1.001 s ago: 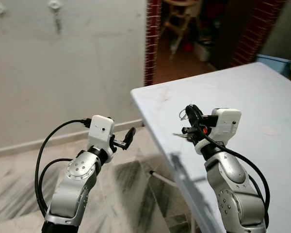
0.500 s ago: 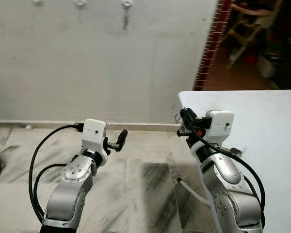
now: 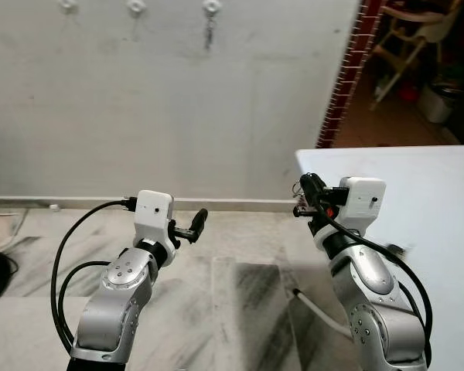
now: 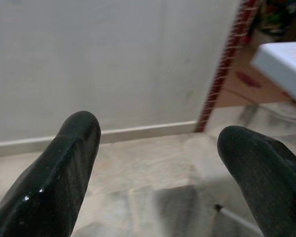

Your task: Hang keys on a hook

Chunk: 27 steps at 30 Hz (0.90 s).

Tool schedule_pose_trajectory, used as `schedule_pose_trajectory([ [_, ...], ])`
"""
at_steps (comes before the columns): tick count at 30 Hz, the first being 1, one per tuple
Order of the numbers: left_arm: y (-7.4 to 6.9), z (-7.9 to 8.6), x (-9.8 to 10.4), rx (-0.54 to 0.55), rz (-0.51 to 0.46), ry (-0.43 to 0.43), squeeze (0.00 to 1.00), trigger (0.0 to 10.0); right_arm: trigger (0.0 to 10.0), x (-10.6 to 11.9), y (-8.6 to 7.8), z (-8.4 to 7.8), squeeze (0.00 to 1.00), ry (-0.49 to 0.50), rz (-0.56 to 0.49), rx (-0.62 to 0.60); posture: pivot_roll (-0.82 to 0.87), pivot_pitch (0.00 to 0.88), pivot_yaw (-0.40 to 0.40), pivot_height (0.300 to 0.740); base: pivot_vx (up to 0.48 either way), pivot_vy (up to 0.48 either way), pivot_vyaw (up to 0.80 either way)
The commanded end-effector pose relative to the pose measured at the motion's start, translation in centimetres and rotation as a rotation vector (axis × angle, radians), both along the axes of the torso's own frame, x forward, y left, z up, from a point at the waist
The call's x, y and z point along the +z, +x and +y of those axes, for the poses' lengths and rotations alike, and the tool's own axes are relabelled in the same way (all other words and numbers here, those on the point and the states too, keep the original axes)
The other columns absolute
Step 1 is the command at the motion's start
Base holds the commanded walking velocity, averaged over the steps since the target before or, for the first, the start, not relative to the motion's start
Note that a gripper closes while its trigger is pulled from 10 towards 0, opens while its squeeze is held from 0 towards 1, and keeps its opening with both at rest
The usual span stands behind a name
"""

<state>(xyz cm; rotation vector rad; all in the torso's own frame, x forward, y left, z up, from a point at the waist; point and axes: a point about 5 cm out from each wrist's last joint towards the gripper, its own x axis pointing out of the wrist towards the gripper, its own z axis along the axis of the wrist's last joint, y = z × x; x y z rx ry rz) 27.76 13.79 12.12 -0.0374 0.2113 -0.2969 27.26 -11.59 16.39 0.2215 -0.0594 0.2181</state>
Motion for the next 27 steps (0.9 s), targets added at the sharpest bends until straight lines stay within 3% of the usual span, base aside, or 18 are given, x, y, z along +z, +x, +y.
schedule_pose_trajectory([
  [1, 0.2, -0.2, 0.6, -0.013, -0.016, -0.007, 0.00, 10.0, 10.0, 0.2, 0.0, -0.1, 0.00, -0.008, -0.002, -0.005, 0.12, 0.000, -0.024, 0.740, 0.000, 0.480, 0.00],
  [11, 0.1, -1.5, 0.8, -0.068, -0.007, -0.062, 0.00, 10.0, 10.0, 0.2, 0.3, -0.2, 0.00, -0.015, -0.004, -0.008, 0.14, 0.000, -0.034, 0.740, 0.000, 0.480, 0.00],
  [21, 0.3, -1.3, 0.9, -0.055, -0.017, -0.052, 0.00, 10.0, 10.0, 0.2, 0.6, -0.3, 0.00, -0.023, -0.003, -0.017, 0.14, 0.000, -0.033, 0.740, 0.000, 0.471, 0.00],
  [27, 0.3, -1.5, 1.2, -0.063, -0.040, -0.067, 0.00, 10.0, 10.0, 0.2, 0.6, -0.4, 0.00, -0.031, -0.005, -0.027, 0.13, 0.000, -0.030, 0.740, 0.000, 0.000, 0.00],
])
